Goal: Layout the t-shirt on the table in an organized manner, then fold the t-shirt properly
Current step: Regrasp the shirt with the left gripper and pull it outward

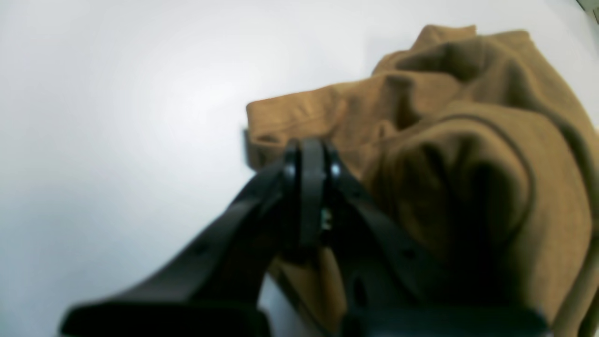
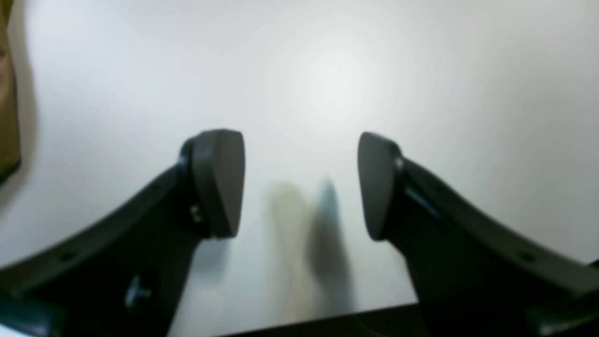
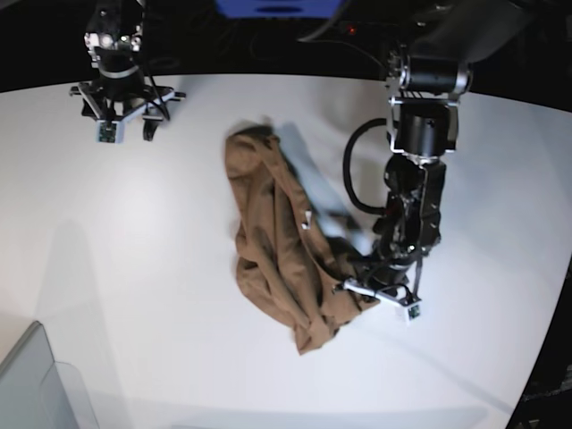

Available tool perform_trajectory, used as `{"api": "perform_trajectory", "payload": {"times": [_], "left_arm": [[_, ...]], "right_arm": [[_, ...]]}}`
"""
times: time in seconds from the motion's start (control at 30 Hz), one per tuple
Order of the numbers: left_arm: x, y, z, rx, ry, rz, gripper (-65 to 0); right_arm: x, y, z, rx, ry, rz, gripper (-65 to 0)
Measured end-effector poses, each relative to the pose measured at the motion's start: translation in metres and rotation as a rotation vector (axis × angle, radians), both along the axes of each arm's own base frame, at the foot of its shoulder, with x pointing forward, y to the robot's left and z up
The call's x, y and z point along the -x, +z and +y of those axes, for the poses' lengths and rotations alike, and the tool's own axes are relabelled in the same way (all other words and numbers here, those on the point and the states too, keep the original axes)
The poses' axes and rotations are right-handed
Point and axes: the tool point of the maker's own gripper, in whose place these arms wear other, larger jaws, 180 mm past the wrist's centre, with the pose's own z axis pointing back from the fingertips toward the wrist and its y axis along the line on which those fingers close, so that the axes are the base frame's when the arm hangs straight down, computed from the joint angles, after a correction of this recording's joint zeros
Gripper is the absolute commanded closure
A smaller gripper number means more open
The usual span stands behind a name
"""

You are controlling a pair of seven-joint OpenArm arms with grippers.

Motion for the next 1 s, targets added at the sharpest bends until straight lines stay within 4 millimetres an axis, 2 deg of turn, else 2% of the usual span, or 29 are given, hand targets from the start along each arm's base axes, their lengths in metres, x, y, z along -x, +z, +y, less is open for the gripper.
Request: {"api": "perform_trajectory", "payload": {"times": [0.03,0.1,0.27,0.4,0.53,0.63,0.73,0.87,0.93,1.0], "left_arm": [[0.000,0.010,0.000,0.030,0.010,-0.022,-0.3],[-0.002,0.042,-0.001,0.093,0.021,-0.124,-0.3],[0.000,0.116,0.017,0.124,0.019,-0.305,-0.3],[0.014,0.162,0.013,0.120,-0.052,-0.376,-0.3],[0.040,0.212,0.011,0.064,-0.109,-0.509,-0.3],[0.063,0.222,0.030,0.012,-0.100,-0.540,-0.3],[0.088,0.227,0.072,-0.043,0.003,-0.555,-0.3],[0.110,0.237,0.123,-0.085,0.138,-0.582,-0.3],[0.118,0.232,0.159,-0.105,0.233,-0.565,-0.3],[0.124,0.211,0.191,-0.115,0.321,-0.508,-0.2]], "right_arm": [[0.000,0.000,0.000,0.000,0.000,0.000,-38.9],[0.000,0.000,0.000,0.001,0.000,0.000,-38.9],[-0.002,0.001,0.000,0.003,0.000,-0.006,-38.9],[-0.006,0.003,0.000,-0.001,-0.001,-0.016,-38.9],[-0.006,0.004,0.000,0.001,0.000,-0.018,-38.9],[-0.013,0.006,0.000,0.002,0.001,-0.030,-38.9],[-0.017,0.009,0.000,0.002,0.003,-0.046,-38.9],[-0.015,0.007,0.000,0.000,0.001,-0.036,-39.0],[-0.016,0.008,0.000,0.002,0.001,-0.039,-39.0],[-0.020,0.010,0.000,0.002,0.001,-0.050,-39.0]]}}
